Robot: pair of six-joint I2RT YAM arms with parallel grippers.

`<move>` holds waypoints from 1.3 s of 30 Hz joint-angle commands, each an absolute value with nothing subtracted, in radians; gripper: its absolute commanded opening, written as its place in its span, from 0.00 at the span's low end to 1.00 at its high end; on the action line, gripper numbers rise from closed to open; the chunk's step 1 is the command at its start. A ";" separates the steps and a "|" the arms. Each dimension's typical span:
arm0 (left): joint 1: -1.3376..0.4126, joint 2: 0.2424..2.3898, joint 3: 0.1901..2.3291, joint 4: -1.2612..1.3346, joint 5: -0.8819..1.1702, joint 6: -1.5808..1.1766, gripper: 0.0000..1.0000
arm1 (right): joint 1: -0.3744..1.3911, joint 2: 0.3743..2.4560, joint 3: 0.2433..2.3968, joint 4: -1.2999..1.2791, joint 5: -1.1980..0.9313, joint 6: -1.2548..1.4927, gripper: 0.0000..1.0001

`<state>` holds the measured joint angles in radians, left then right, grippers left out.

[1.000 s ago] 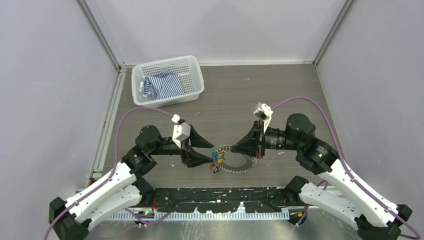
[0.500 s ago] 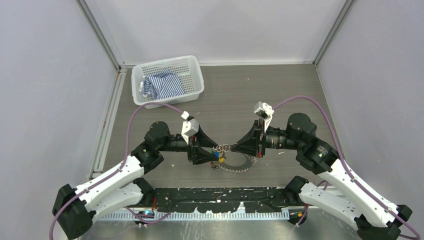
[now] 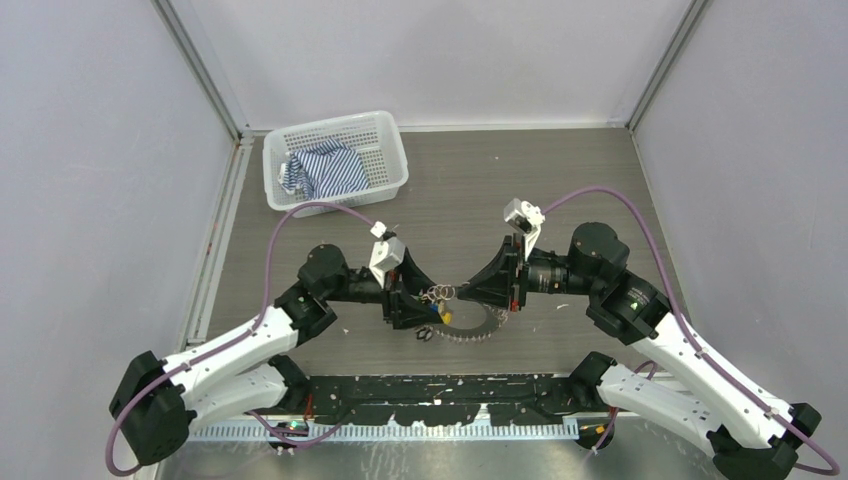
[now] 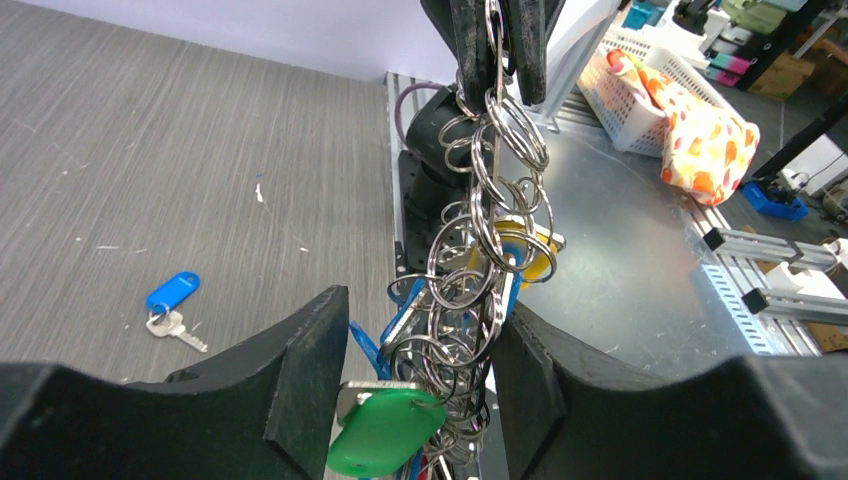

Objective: Remove the keys from the keyring

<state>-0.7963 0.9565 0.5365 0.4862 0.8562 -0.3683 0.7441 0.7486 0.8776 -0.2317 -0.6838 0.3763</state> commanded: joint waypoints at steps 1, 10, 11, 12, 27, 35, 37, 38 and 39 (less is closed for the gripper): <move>-0.814 0.968 0.524 0.584 0.861 -0.397 0.50 | 0.747 0.736 0.900 -0.107 -0.697 0.398 0.01; -0.831 0.982 0.517 0.630 0.821 -0.432 0.20 | 0.747 0.739 0.847 -0.082 -0.655 0.399 0.01; -0.833 0.983 0.517 0.633 0.814 -0.433 0.15 | 0.747 0.740 0.840 -0.081 -0.646 0.397 0.01; -0.836 0.984 0.517 0.632 0.804 -0.434 0.09 | 0.747 0.742 0.833 -0.082 -0.630 0.398 0.01; -0.845 0.927 0.505 0.402 0.380 -0.289 0.00 | 0.750 0.700 0.762 -0.185 -0.211 0.374 0.69; -0.849 0.948 0.614 0.208 0.266 -0.219 0.00 | 0.801 0.682 0.746 -0.191 -0.098 0.328 0.64; -0.851 0.952 0.628 0.193 0.270 -0.211 0.00 | 0.825 0.689 0.750 -0.192 -0.074 0.306 0.63; -0.851 0.950 0.629 0.202 0.275 -0.209 0.00 | 0.833 0.697 0.746 -0.178 -0.074 0.305 0.63; -0.853 0.948 0.627 0.208 0.278 -0.206 0.00 | 0.842 0.706 0.734 -0.157 -0.078 0.310 0.63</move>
